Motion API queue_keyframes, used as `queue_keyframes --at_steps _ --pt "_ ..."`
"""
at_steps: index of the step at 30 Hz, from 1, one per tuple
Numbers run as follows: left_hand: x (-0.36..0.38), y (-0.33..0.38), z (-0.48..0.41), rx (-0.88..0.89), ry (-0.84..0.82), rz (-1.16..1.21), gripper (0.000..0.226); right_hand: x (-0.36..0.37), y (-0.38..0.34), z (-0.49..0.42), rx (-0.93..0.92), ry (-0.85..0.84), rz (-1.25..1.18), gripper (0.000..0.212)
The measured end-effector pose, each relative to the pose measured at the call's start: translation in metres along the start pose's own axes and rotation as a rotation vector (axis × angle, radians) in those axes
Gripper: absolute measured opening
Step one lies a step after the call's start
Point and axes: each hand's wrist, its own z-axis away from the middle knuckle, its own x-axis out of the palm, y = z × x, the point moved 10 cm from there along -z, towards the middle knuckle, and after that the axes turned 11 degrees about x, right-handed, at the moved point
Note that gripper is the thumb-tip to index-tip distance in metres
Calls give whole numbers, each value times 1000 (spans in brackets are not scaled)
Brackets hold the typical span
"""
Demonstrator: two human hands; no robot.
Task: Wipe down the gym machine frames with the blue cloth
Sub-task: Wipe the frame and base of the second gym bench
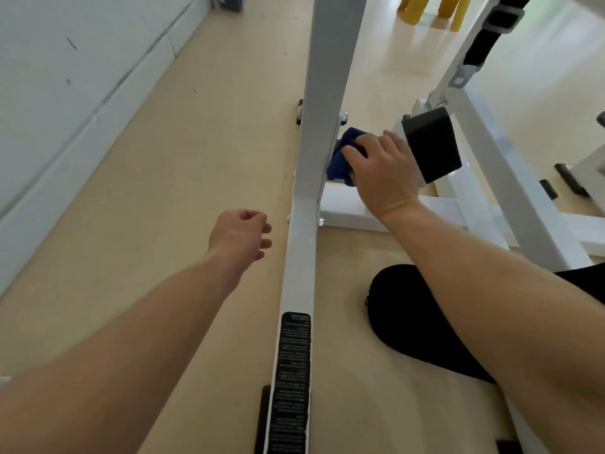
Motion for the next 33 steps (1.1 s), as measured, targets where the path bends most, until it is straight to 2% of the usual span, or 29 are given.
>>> queue_keyframes --at_steps 2,4,7,10,17,20,23,26,28,31,33 --pt "-6 10 -2 88 44 23 17 3 1 -5 95 -11 -53 30" --pt "-9 16 -2 130 72 55 15 9 -1 -1 149 -4 -53 25" --pt "-12 15 -1 140 81 66 15 28 -16 15 74 -72 -36 13" --pt "-11 13 0 152 56 54 16 40 -15 33 114 -182 -50 17" --pt "8 10 -9 145 3 31 19 -22 40 52 187 -8 -118 34" --pt "21 9 -13 127 13 68 19 -8 72 59 251 -16 -112 28" --pt "32 9 -15 116 22 102 21 19 70 78 315 -99 -134 25" --pt "38 7 -16 110 22 117 25 48 67 100 456 -267 -220 28" --pt "36 4 -18 104 32 121 25 52 67 104 520 -308 -289 28" --pt "31 1 -22 103 44 122 25 27 81 91 599 -150 -406 27" --pt "27 0 -25 117 49 105 26 19 89 84 588 -106 -399 28"
